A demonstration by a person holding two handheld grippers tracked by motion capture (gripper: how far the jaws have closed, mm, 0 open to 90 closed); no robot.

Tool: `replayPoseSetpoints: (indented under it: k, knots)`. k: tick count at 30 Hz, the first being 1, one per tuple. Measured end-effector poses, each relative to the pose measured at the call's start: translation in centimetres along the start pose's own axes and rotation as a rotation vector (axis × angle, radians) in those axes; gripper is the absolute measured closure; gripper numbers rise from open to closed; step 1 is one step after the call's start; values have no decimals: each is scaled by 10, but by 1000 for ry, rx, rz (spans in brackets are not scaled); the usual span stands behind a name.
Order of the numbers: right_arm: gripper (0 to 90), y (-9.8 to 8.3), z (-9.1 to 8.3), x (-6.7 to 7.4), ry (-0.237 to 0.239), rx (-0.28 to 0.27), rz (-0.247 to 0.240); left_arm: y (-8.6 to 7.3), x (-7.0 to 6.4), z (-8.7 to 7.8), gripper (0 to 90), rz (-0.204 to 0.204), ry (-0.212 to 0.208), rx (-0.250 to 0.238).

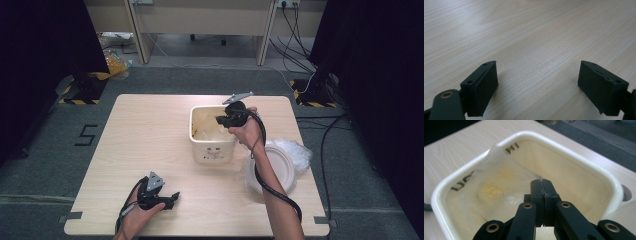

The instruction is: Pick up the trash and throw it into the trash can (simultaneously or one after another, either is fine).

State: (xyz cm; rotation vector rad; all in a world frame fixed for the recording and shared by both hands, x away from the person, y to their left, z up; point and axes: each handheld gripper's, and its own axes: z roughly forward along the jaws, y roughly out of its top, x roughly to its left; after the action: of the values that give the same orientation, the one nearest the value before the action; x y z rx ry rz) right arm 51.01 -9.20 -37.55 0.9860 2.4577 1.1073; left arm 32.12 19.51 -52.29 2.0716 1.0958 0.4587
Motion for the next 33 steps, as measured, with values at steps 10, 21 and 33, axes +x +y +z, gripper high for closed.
replayPoseSetpoints:
  k: [10, 21, 33]
  knots:
    - [618, 5, -13, -3, -15, -54, 57, 0, 0, 0, 155, 2, 0, 4]
    - [517, -6, -60, -20, -69, -135, 114, 0, 0, 0, 153, -1, 2, 1]
    - [479, -55, -104, -40, -107, -162, 143, 0, 0, 0, 150, -1, 4, 0]
